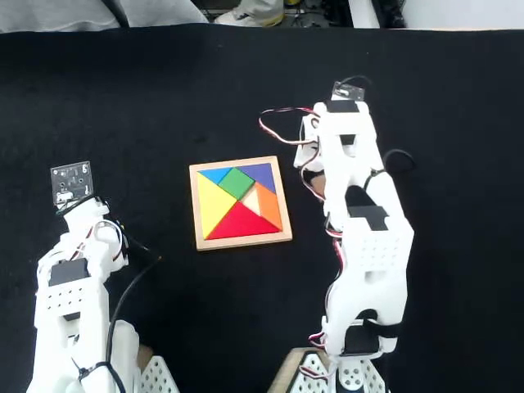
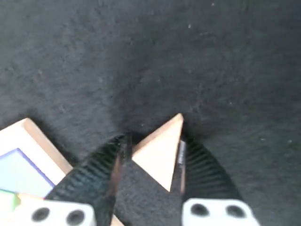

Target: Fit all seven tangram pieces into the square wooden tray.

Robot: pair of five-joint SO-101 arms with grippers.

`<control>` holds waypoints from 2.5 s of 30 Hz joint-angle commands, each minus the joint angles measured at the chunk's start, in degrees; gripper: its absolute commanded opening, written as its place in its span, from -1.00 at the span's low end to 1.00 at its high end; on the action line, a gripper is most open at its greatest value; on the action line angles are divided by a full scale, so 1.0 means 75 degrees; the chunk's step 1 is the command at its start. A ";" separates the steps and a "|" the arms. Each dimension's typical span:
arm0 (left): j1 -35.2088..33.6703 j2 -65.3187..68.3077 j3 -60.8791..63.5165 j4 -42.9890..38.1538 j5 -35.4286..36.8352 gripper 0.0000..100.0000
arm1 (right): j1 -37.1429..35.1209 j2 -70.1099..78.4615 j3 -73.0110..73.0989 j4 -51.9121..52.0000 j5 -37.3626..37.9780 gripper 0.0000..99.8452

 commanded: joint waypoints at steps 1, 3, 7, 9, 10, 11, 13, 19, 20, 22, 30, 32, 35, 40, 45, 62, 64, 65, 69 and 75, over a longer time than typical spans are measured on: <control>0.0100 -0.0105 -0.0041 -0.0117 -0.0035 -0.85 | -0.0070 -0.0018 -0.0475 0.0105 -0.0117 -0.85; 0.0100 -0.0105 -0.0041 -0.0117 -0.0035 -0.85 | -0.0082 -0.0018 -0.0475 0.0117 -0.0059 -0.85; 0.0100 -0.0105 -0.0041 -0.0117 -0.0035 -0.85 | -0.0070 -0.0029 -0.0639 0.0188 0.0176 -0.85; 0.0100 -0.0105 -0.0041 -0.0117 -0.0035 -0.85 | -0.0070 -0.0029 -0.0908 0.0527 0.0504 -0.85; 0.0100 -0.0105 -0.0041 -0.0117 -0.0035 -0.85 | -0.0070 -0.0029 -0.1108 0.0750 0.0610 -0.85; 0.0100 -0.0105 -0.0041 -0.0117 -0.0035 -0.85 | -0.0070 -0.0029 -0.1307 0.1008 0.0645 -0.85; 0.0100 -0.0105 -0.0041 -0.0117 -0.0035 -0.85 | -0.0070 -0.0006 -0.1623 0.1371 0.0668 -0.85; 0.0100 -0.0105 -0.0041 -0.0117 -0.0035 -0.85 | -0.0152 -0.0018 -0.1858 0.1676 0.1618 -0.84; 0.0100 -0.0105 -0.0041 -0.0117 -0.0035 -0.85 | -0.0234 -0.0018 -0.1893 0.1840 0.1946 -0.84; 0.0100 -0.0105 -0.0041 -0.0117 -0.0035 -0.85 | -0.0410 -0.0018 -0.1940 0.2110 0.2333 -0.84; 0.0100 -0.0105 -0.0041 -0.0117 -0.0035 -0.85 | -0.0527 0.0029 -0.1377 0.2145 0.3798 -0.62; 0.0100 -0.0105 -0.0041 -0.0129 -0.0035 -0.85 | -0.0527 0.0029 -0.1225 0.2110 0.3833 -0.50; 0.0100 -0.0105 -0.0041 -0.0129 -0.0035 -0.85 | -0.0527 0.0029 -0.0955 0.1793 0.3845 -0.53; 0.0100 -0.0105 -0.0041 -0.0129 -0.0035 -0.85 | -0.0586 0.0029 -0.0733 0.1606 0.3786 -0.56; 0.0100 -0.0105 -0.0041 -0.0129 -0.0035 -0.85 | -0.0621 0.0029 -0.0733 0.1606 0.3774 -0.56; 0.0100 -0.0105 -0.0041 -0.0129 -0.0035 -0.85 | -0.0703 0.0627 -0.0979 0.1430 0.3458 -0.57; 0.0100 -0.0105 -0.0041 -0.0129 -0.0035 -0.85 | -0.0692 0.0639 -0.1002 0.1594 0.3458 -0.57; 0.0100 -0.0105 -0.0041 -0.0129 -0.0035 -0.85 | -0.0692 0.0639 -0.1002 0.1653 0.3458 -0.57; 0.0100 -0.0105 -0.0041 -0.0129 -0.0035 -0.85 | -0.0574 0.0651 -0.0979 0.1676 0.3470 -0.57; 0.0100 -0.0105 -0.0041 -0.0129 -0.0035 -0.85 | -0.0246 0.0651 -0.0979 0.1676 0.3516 -0.57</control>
